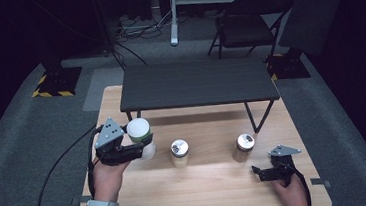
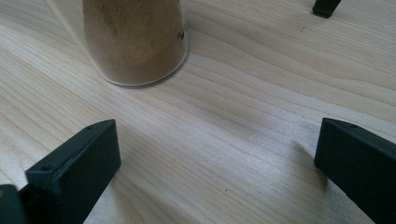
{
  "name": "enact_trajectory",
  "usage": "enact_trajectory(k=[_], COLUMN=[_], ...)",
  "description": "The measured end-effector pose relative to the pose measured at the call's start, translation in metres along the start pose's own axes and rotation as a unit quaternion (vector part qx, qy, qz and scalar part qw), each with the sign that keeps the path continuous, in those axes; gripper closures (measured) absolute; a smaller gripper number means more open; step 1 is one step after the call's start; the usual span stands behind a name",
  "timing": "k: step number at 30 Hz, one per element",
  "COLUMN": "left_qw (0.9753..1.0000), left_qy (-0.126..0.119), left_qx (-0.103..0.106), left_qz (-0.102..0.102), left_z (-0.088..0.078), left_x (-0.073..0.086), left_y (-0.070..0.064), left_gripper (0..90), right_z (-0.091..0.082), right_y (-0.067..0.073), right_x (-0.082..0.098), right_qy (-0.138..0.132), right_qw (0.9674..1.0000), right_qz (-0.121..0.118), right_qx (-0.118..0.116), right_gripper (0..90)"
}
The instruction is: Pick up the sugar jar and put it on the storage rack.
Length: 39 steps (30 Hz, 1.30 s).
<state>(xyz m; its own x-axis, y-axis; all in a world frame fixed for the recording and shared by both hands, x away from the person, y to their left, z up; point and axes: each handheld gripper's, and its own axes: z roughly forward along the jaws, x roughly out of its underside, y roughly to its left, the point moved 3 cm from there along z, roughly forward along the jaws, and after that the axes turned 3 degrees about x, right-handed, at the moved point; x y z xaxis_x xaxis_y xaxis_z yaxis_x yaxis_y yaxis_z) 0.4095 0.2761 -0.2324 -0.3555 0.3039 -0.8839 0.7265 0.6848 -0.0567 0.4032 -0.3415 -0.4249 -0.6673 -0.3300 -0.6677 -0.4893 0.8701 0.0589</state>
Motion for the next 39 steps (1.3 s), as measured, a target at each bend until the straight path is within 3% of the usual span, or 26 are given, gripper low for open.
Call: enact_trajectory(k=[8,16,24,29,33,39], left_qw=[0.9999,0.9999,0.9999,0.9998,0.9998,0.9997], left_qy=[-0.009,-0.008,-0.015,-0.014,-0.022,-0.018], left_qx=[0.003,0.001,0.007,-0.003,0.004,-0.011], left_qz=[-0.005,0.013,0.006,0.012,-0.002,0.009], left_z=[0.005,0.013,0.019,0.021,0.021,0.022], left_x=[-0.015,-0.034,-0.05,-0.061,-0.066,-0.076], left_y=[0.01,0.013,0.019,0.018,0.022,0.02], left_gripper=[33.5,33.5,33.5,33.5,33.5,33.5], right_z=[0.0,0.0,0.0,0.0,0.0,0.0], right_y=[0.0,0.0,0.0,0.0,0.0,0.0], right_x=[0.0,0.0,0.0,0.0,0.0,0.0], right_qy=[0.0,0.0,0.0,0.0,0.0,0.0], right_qw=[1.0,1.0,1.0,1.0,1.0,1.0], right_qz=[0.0,0.0,0.0,0.0,0.0,0.0], right_qx=[0.0,0.0,0.0,0.0,0.0,0.0], right_gripper=[0.2,0.2,0.2,0.2,0.2,0.2])
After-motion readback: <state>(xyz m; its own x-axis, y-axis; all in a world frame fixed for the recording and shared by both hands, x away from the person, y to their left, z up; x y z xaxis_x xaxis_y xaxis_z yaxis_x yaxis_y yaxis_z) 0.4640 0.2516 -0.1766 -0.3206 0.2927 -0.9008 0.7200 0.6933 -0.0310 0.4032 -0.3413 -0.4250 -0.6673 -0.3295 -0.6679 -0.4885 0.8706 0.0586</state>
